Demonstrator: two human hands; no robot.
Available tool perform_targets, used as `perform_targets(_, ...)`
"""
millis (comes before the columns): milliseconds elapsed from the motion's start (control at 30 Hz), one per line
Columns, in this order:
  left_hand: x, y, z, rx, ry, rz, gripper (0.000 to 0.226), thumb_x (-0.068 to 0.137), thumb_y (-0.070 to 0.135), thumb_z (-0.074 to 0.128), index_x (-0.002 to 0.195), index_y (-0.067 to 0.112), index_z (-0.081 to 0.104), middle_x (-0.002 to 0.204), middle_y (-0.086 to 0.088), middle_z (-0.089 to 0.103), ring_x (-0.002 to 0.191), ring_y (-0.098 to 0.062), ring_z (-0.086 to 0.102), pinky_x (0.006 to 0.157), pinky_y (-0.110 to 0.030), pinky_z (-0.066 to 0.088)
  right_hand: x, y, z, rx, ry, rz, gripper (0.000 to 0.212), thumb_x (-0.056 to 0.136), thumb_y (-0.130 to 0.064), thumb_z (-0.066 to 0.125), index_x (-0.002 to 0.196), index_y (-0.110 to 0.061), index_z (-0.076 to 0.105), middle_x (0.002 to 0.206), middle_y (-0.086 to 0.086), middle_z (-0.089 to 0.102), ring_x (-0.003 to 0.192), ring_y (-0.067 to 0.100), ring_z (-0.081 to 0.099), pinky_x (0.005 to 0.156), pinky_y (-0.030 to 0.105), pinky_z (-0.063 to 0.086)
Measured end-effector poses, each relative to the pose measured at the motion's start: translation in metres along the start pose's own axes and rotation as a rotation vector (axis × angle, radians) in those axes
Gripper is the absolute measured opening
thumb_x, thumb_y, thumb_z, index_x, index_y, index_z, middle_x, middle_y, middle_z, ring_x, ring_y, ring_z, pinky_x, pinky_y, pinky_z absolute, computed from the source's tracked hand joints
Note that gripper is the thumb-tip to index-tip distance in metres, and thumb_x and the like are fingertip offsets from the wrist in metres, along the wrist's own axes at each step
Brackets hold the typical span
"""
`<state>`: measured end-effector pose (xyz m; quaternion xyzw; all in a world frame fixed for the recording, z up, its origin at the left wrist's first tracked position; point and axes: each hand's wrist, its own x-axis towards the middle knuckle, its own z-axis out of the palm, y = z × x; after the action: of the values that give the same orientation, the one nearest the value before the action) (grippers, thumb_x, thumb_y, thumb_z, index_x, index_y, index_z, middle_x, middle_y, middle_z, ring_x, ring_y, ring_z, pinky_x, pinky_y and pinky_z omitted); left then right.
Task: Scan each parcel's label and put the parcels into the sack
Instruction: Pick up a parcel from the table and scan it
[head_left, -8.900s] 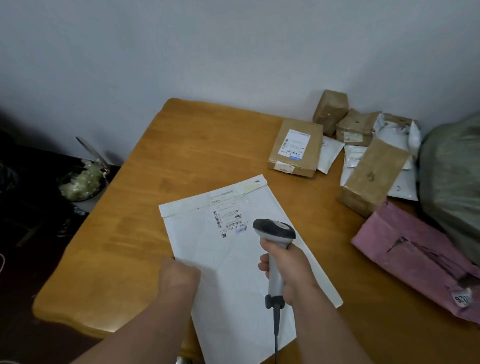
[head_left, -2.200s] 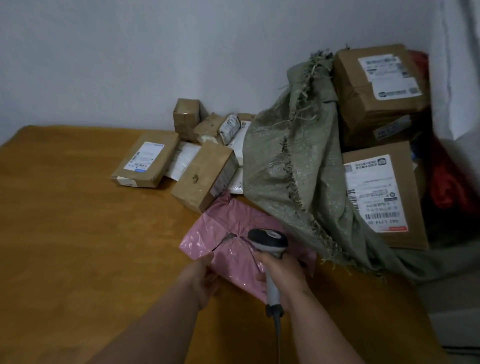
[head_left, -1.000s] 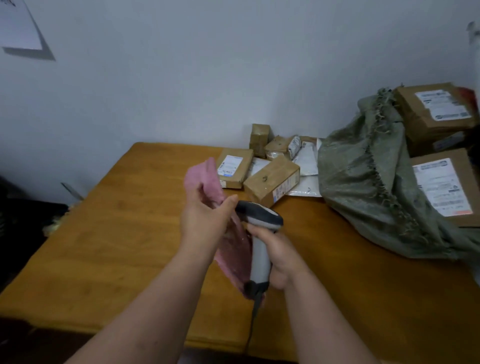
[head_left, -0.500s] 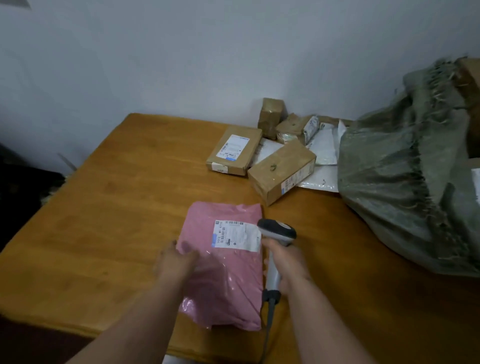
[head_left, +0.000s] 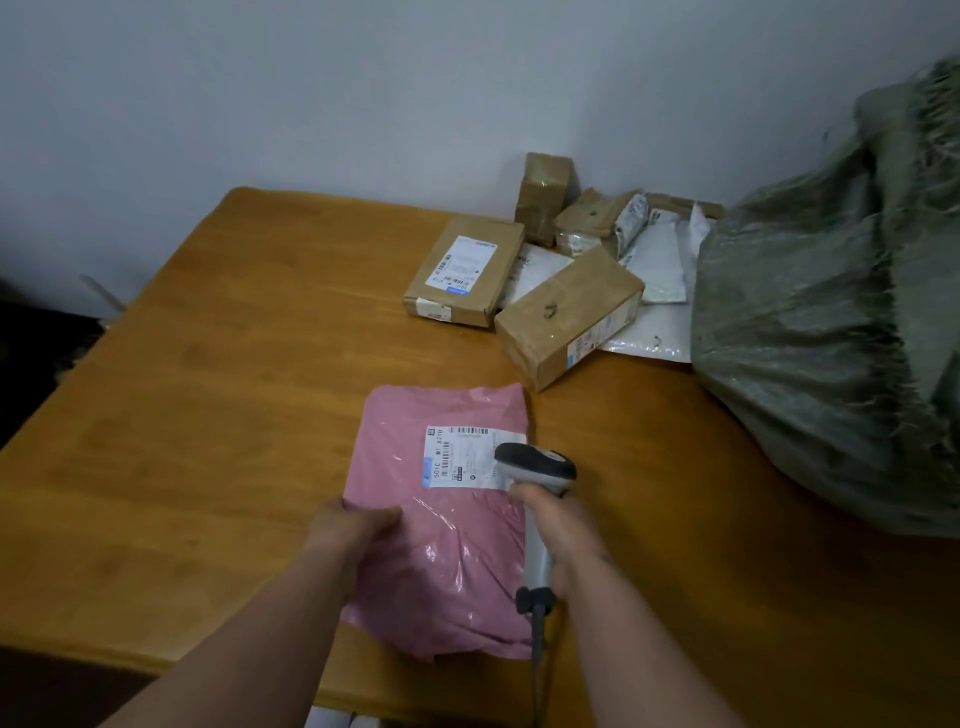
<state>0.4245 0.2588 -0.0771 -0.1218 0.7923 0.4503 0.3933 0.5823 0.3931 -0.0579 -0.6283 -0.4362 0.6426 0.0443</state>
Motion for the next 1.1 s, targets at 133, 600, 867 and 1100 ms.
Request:
perform_targets(133, 0.004, 0.007, -0.016, -0.011, 0.044, 0.144, 0.055, 0.076, -0.016, 0.069, 0.126, -0.003, 0.052, 0.083, -0.013, 0.065, 0.049, -0.016, 0.065, 0.047, -0.026, 0.052, -0.005, 0.004, 0.008, 0.049, 0.012, 0.024, 0.022, 0.080, -0.032, 0.077, 0.094, -0.016, 0.071, 0.090, 0.009, 0.072, 0.087, 0.029, 0.067, 0.068, 0.034, 0.049)
perform_targets(600, 0.025, -0.030, -0.053, -0.246, 0.112, -0.223, 0.094, 0.051, 0.024, 0.078, 0.139, 0.010, 0.049, 0.120, -0.026, 0.064, 0.106, -0.042, 0.067, 0.090, -0.063, 0.053, -0.023, 0.017, 0.071, 0.138, -0.118, 0.027, 0.016, 0.089, -0.023, 0.071, 0.103, -0.016, 0.071, 0.097, 0.001, 0.074, 0.089, 0.019, 0.071, 0.072, 0.032, 0.051)
perform_targets(867, 0.020, 0.004, -0.049, -0.322, 0.000, -0.220, 0.063, 0.077, 0.009, 0.082, 0.132, 0.007, 0.050, 0.106, -0.015, 0.065, 0.083, -0.032, 0.065, 0.072, -0.049, 0.059, -0.033, 0.016, 0.102, -0.013, -0.162, -0.040, 0.010, 0.087, -0.024, 0.073, 0.093, -0.018, 0.068, 0.105, 0.009, 0.072, 0.099, 0.026, 0.069, 0.095, 0.045, 0.053)
perform_targets(1100, 0.031, 0.010, -0.035, -0.485, -0.002, -0.332, 0.063, 0.074, 0.029, 0.086, 0.127, 0.008, 0.059, 0.117, -0.011, 0.069, 0.101, -0.033, 0.066, 0.078, -0.042, 0.056, -0.022, -0.002, 0.095, 0.154, -0.037, -0.104, 0.020, 0.086, -0.032, 0.076, 0.100, -0.022, 0.065, 0.093, 0.004, 0.066, 0.089, 0.023, 0.061, 0.071, 0.034, 0.047)
